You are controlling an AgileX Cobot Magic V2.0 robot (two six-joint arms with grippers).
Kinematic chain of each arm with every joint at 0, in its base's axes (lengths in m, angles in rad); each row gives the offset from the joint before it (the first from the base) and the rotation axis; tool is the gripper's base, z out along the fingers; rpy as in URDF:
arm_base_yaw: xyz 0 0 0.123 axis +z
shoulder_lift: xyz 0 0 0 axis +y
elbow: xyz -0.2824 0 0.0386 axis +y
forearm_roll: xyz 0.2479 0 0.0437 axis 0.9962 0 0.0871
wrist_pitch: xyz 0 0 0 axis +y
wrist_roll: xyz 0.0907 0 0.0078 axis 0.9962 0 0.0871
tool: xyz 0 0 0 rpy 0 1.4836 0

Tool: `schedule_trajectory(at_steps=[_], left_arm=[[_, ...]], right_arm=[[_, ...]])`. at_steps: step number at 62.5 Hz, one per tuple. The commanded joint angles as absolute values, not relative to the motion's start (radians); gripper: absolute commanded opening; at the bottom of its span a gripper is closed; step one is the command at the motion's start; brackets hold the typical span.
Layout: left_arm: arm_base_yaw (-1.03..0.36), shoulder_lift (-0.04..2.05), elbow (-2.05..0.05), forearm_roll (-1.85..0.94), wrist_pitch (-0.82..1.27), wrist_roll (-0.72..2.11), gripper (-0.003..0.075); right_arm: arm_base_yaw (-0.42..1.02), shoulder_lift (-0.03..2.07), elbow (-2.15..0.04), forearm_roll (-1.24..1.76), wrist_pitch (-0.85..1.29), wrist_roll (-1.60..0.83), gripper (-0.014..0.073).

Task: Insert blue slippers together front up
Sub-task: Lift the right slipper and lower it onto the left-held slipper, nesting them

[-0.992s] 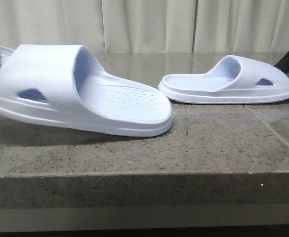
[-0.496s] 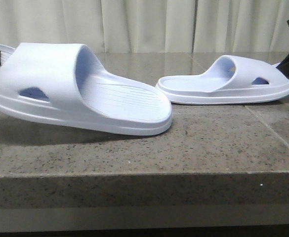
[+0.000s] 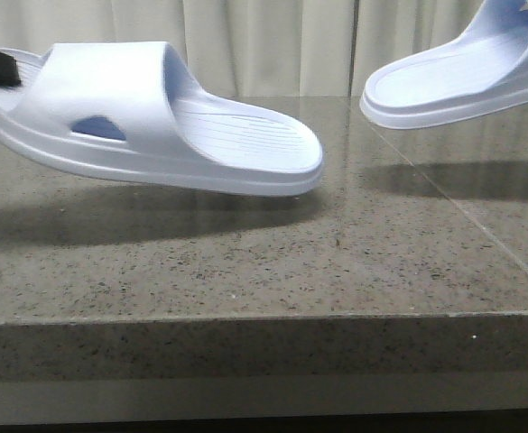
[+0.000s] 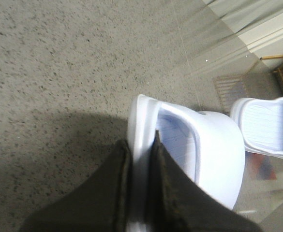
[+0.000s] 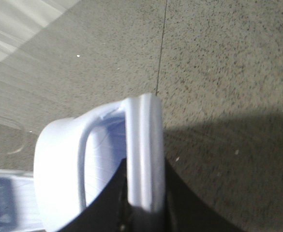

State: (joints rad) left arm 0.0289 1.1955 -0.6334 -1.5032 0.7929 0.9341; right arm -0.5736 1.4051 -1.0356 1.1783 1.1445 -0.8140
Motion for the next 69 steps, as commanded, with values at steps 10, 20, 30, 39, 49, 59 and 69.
schedule_trajectory(at_steps=[10, 20, 30, 39, 49, 59, 69], left_arm=[[-0.100, 1.290, -0.659, -1.581, 0.686, 0.968, -0.0020], [-0.117, 1.371, -0.661, -1.588, 0.718, 0.969, -0.0020], [-0.117, 1.400, -0.661, -1.588, 0.725, 0.984, -0.0020], [-0.117, 1.401, -0.661, -1.591, 0.733, 0.993, -0.0020], [-0.117, 1.401, -0.661, -1.591, 0.733, 0.993, -0.0020], [-0.117, 1.401, -0.661, -1.598, 0.733, 0.993, -0.0020], [-0.117, 1.401, -0.661, -1.604, 0.733, 0.993, -0.0020]], right_arm=[[-0.554, 1.298, -0.943, 1.305, 1.186, -0.841, -0.0067], [-0.486, 1.298, -0.890, 1.305, 1.133, -0.850, -0.0067], [-0.410, 1.298, -0.844, 1.305, 1.065, -0.850, -0.0067], [-0.310, 1.298, -0.831, 1.314, 0.975, -0.850, -0.0067], [-0.158, 1.298, -0.830, 1.315, 0.835, -0.849, -0.0067], [0.008, 1.298, -0.821, 1.324, 0.695, -0.799, -0.0067], [0.176, 1.307, -0.784, 1.369, 0.579, -0.791, -0.0063]])
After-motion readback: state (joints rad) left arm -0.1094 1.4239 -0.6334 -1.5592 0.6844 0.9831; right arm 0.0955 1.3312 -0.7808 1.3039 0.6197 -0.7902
